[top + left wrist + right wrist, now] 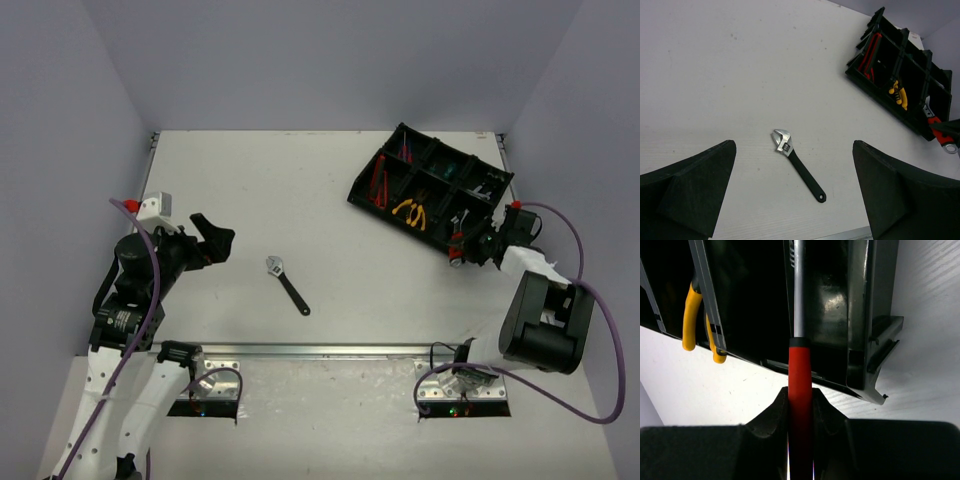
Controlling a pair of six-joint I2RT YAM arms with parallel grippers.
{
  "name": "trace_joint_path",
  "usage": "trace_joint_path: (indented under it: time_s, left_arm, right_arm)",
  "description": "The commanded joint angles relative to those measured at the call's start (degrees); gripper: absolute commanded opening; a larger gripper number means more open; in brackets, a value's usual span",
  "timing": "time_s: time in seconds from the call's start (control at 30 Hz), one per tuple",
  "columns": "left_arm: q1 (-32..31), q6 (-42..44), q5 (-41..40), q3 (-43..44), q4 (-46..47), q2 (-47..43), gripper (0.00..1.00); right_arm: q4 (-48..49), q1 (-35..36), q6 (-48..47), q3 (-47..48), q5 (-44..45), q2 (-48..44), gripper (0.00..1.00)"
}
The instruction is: Sort the tools into containers
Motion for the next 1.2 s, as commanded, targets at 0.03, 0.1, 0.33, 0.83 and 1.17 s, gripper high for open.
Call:
trace_joint_path:
  time_s: [0.03,0.1,0.33,0.83,1.17]
  left_arm:
    - [-0.5,0.1,0.6,-0.2,3.0,-0.2,1.0]
    - [-0.6,0.1,0.7,-0.1,3.0,-0.2,1.0]
    - [-0.7,0.2,0.9,-0.2,3.1,-0.3,1.0]
    - [-1.0,0.3,1.2,-0.3,3.1,-0.6,1.0]
    - [-1.1,0.2,0.7,-0.2,3.0,-0.2,1.0]
  right_arm:
    - [2.6,-0.2,0.5,2.7,-1.3,3.2,0.15]
    - [2.4,-0.2,0.8,3.6,-2.3,4.4,0.17]
    - [0.6,-0.2,1.4,7.2,-5.0,8.1,0.21]
    - [-7.0,-0.2,0.4,8.5,-0.8,4.2,0.44]
    - [-12.9,-0.2,3.5,7.5,7.2,-8.7,0.75]
